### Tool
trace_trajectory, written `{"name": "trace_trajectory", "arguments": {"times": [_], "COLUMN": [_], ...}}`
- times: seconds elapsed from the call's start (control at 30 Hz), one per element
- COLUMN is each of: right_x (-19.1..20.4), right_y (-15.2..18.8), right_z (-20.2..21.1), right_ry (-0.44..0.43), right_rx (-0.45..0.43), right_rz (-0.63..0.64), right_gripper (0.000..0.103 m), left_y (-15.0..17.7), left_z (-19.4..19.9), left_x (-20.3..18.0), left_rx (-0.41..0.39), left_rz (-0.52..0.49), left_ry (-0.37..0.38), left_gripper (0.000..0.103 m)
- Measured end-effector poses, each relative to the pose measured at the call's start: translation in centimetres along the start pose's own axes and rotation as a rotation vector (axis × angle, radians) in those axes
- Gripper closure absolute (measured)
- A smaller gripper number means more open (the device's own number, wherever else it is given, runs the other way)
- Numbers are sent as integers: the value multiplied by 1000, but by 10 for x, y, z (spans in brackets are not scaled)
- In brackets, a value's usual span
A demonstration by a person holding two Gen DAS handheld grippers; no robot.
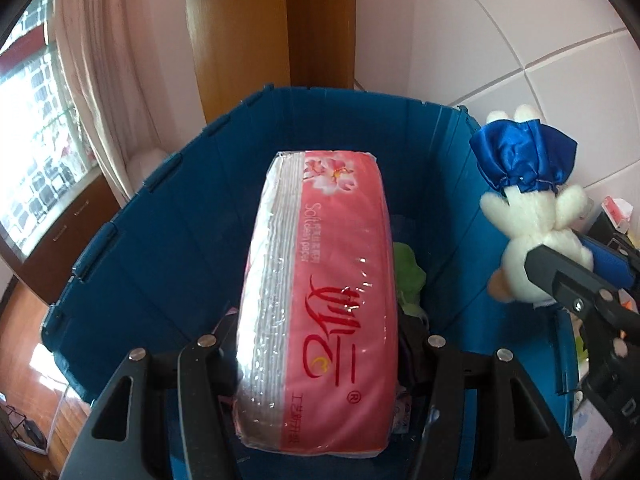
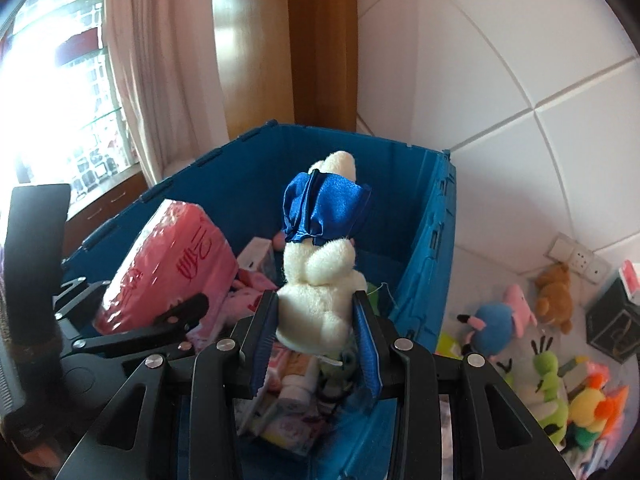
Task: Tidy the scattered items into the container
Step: 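Carry the tissue pack with the left tool while the right tool carries the bunny to the crate, then open both tools to drop the tissue pack and bunny into the crate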
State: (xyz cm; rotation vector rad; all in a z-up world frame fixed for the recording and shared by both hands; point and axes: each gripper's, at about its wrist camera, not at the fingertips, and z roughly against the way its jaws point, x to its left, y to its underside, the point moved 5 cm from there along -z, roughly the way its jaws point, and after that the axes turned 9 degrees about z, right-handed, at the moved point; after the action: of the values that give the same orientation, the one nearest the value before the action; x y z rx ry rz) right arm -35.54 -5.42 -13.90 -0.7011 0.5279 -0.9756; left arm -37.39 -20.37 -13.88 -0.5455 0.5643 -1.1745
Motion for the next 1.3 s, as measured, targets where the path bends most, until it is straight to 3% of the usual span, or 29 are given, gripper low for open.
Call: {"name": "trace_trajectory", "arguments": {"times": [0.3,0.37,0.43,0.67,0.73,0.83,1.07,1.3], "right_x": [0,-2,-2,0,2,6,7,1], "right_y": [-1,-2,-1,1,2,7,29,50], "right_z": [-6,-5,-3,9,16,30,59,78], "right_ry": [44,53,56,69,70,71,104,135], "right_rx": [13,15,15,1,-10,-47,-110,-135], "right_rz": [-3,-4,-6,-10,-10,-11,-56,-66], "right_gripper": [61,58,54,50,38,31,31,23], "left_y": [10,8,7,7,9,15,34,47], "left_z": [11,18,27,38,41,46,70,94], "left_x": [-2,0,1,5,8,14,17,3], "left_rx": [-31,-58,-90,-121,-124,-137,-172,-213], "left_rz": [-8,-9,-10,-10,-9,-1,26,19], "left_ry": [-5,1,8,-8,-25,-59,-13,27], "left_gripper": [41,26,18,18,18,18,18,18]}}
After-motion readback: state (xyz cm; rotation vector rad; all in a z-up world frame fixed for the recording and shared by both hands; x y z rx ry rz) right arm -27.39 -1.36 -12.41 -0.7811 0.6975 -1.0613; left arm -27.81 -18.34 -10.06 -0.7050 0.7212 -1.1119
